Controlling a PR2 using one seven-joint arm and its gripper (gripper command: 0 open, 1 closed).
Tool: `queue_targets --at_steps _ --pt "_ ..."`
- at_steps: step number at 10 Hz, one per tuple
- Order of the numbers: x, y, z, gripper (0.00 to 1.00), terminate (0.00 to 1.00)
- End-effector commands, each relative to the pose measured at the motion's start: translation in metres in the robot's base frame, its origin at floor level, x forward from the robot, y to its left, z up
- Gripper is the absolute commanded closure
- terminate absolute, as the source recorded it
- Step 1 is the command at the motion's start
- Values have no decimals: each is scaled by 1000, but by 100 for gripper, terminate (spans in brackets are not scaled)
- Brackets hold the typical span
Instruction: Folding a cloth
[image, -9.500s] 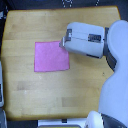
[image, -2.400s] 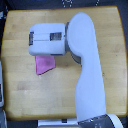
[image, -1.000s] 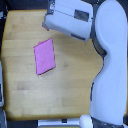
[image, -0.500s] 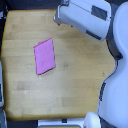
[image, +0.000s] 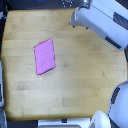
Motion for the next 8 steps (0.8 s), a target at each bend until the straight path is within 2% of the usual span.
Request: queue_targets --at_steps 1,2,7,8 --pt "-24 -108 4 0 0" --pt "-32 -132 6 0 0" --pt "-42 -169 8 0 0" --pt "-48 -180 6 0 100"
